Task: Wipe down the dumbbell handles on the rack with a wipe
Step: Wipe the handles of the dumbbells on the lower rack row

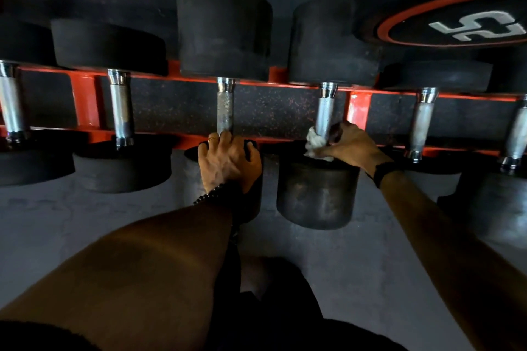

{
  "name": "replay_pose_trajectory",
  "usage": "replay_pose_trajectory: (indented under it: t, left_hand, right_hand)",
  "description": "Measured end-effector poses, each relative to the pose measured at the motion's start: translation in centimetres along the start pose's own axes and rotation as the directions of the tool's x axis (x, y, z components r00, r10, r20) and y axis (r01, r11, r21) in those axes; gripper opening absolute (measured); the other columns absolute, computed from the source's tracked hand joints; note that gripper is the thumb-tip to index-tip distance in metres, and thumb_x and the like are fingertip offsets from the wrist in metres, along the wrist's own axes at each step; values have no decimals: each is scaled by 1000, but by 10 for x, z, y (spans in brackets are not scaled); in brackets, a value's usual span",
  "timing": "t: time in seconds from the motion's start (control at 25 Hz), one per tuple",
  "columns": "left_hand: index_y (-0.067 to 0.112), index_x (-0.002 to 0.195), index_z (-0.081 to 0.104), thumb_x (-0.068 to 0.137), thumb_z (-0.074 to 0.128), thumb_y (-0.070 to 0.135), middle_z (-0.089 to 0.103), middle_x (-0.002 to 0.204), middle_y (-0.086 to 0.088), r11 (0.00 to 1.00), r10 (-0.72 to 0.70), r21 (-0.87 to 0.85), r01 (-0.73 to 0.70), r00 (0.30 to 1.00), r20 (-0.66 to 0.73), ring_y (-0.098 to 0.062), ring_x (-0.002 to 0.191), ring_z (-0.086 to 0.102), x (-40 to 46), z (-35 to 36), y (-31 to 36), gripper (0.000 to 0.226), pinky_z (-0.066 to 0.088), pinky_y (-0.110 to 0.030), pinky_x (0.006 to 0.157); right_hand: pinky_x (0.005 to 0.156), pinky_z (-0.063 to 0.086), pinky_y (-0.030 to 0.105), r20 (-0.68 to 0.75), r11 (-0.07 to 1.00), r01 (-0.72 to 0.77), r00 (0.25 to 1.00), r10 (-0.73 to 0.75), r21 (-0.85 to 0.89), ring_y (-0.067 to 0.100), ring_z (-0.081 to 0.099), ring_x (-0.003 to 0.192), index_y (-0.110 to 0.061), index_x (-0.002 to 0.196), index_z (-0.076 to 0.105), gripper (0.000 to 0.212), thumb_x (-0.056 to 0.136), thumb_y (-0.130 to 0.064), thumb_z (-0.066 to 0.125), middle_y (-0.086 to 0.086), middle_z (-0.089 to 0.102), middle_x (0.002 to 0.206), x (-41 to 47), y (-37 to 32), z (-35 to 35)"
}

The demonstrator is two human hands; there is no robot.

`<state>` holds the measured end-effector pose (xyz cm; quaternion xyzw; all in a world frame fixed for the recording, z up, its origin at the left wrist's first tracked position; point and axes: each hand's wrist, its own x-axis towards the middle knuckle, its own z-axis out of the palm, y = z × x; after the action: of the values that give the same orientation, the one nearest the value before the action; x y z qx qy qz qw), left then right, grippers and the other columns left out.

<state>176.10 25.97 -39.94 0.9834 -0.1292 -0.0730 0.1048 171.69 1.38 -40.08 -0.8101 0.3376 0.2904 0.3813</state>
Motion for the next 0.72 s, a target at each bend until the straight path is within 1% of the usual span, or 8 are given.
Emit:
replay_pose_trajectory:
  t: [0.08, 0.16, 0.28, 0.4, 0.48, 0.56, 0.64, 0.72]
  left_hand:
    - [5, 77, 68, 82, 64, 31, 68, 91, -14, 1000, -1, 6, 1, 1000, 0, -36, 88, 61, 1, 0, 0, 27, 45, -43, 76]
    - [5, 77, 68, 81, 66, 31, 68, 91, -14, 1000, 2, 12, -2, 1000, -3, -36, 88, 61, 0, 0, -2, 26, 45, -43, 75]
    - [5, 74, 67, 80, 67, 30, 67, 88, -14, 1000, 9, 11, -9, 1000, -13, -36, 85, 61, -1, 0, 0, 26, 45, -42, 73]
    - [6, 75, 68, 80, 66, 30, 68, 89, -13, 1000, -5, 12, 5, 1000, -16, -36, 86, 61, 1, 1, -1, 25, 45, -42, 74]
    - [6, 75, 68, 81, 65, 31, 67, 87, -13, 1000, -2, 9, 2, 1000, -13, -36, 86, 61, -1, 1, -1, 26, 45, -42, 74]
    - [6, 74, 67, 81, 65, 31, 67, 85, -13, 1000, 3, 9, -3, 1000, -19, -36, 84, 61, -1, 1, 0, 26, 44, -42, 73]
    - [6, 74, 67, 80, 65, 31, 67, 85, -13, 1000, -6, 13, 6, 1000, -15, -35, 84, 61, 0, 1, 0, 26, 44, -41, 73]
    - [6, 75, 68, 81, 65, 32, 67, 86, -13, 1000, -2, 12, 2, 1000, -12, -35, 85, 61, 0, 1, -1, 27, 44, -41, 74]
  right_hand:
    - [69, 51, 24, 47, 999, -31, 998, 33, -36, 16, 67, 81, -16, 79, 68, 43, 55, -41, 93, 1, 70, 85, 0, 3, -5]
    - [64, 51, 26, 36, 995, -7, 999, 11, -100, 13, 65, 73, -14, 80, 70, 48, 52, -47, 93, -1, 70, 82, 6, 0, 2]
    - [75, 53, 28, 72, 1000, 27, 997, -26, -4, 10, 65, 77, -17, 82, 70, 45, 51, -38, 95, -6, 70, 81, 18, 10, 3]
    - [70, 50, 34, 147, 997, 50, 988, -40, -65, 16, 60, 74, -17, 75, 63, 42, 53, -35, 94, -2, 66, 78, 22, 11, -7]
    - [66, 47, 25, 86, 994, 50, 995, -42, -98, 10, 61, 73, -18, 79, 65, 46, 54, -42, 93, -5, 67, 80, 18, 8, -3]
    - [63, 45, 20, 85, 994, 72, 994, -65, -82, 7, 62, 73, -21, 77, 65, 40, 56, -41, 93, -10, 65, 77, 13, 7, -2]
    - [66, 50, 26, 137, 993, 61, 989, -47, -99, 19, 66, 81, -16, 83, 69, 39, 58, -35, 93, -3, 68, 82, 15, 8, -8]
    - [66, 47, 27, 81, 965, 3, 997, 19, -263, 28, 65, 89, -7, 93, 69, 46, 61, -30, 92, 6, 66, 93, 12, 2, -12]
